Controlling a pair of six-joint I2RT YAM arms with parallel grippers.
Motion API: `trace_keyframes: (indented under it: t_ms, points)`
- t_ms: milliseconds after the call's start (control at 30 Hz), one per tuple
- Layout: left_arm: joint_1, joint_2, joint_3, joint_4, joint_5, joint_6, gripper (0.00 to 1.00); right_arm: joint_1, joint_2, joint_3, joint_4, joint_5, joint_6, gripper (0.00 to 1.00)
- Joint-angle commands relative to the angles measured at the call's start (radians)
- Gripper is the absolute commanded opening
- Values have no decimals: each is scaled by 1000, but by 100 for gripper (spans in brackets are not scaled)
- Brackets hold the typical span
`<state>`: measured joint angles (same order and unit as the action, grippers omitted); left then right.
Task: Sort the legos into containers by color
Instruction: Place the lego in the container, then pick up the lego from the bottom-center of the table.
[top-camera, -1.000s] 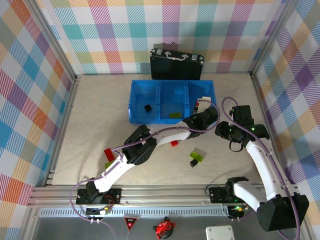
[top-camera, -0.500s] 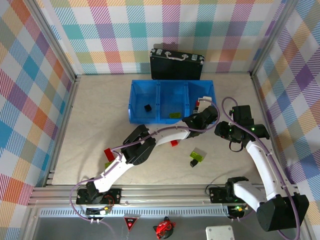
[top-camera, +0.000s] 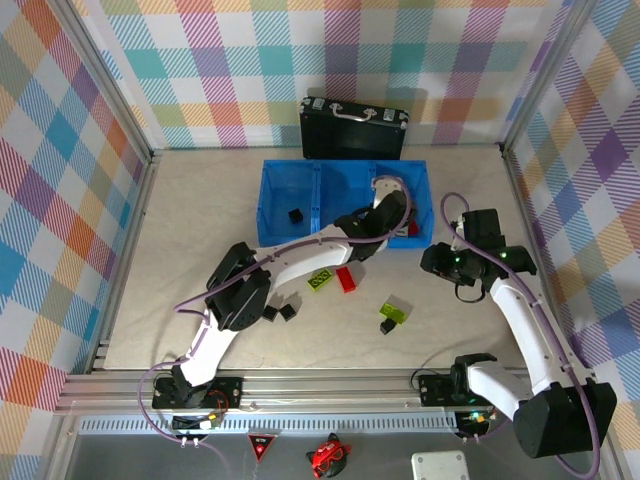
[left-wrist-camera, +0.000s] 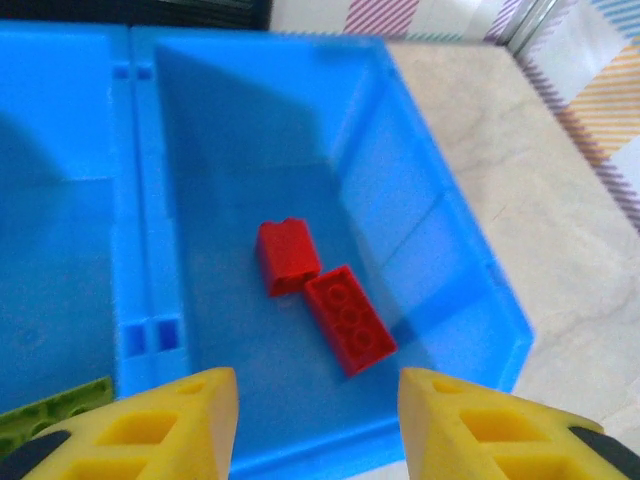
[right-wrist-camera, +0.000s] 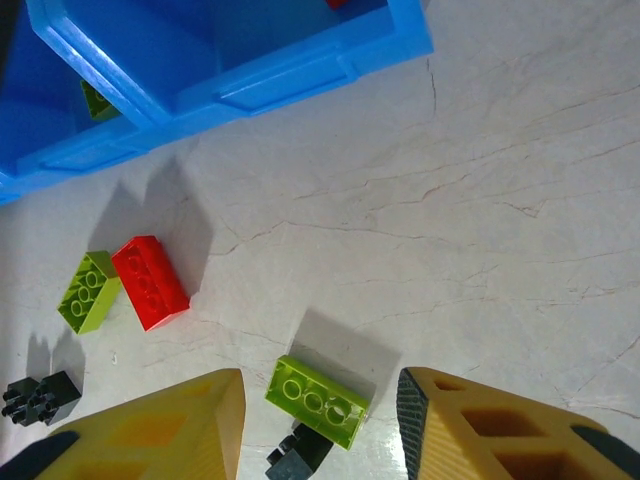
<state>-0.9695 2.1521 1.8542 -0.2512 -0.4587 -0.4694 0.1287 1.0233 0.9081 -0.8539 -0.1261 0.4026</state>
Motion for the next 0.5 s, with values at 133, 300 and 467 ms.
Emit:
trace_keyframes:
  t_ms: [133, 300, 467]
  points:
    - [55, -155, -106, -220, 163, -24, 46, 71, 57, 5, 1, -7, 30, 46]
    - [87, -267, -209, -312, 209, 4, 46, 156, 124, 41, -19, 31, 46, 45]
    - [123, -390, -341, -377, 260, 11, 46, 231, 199, 83, -43, 63, 60, 46]
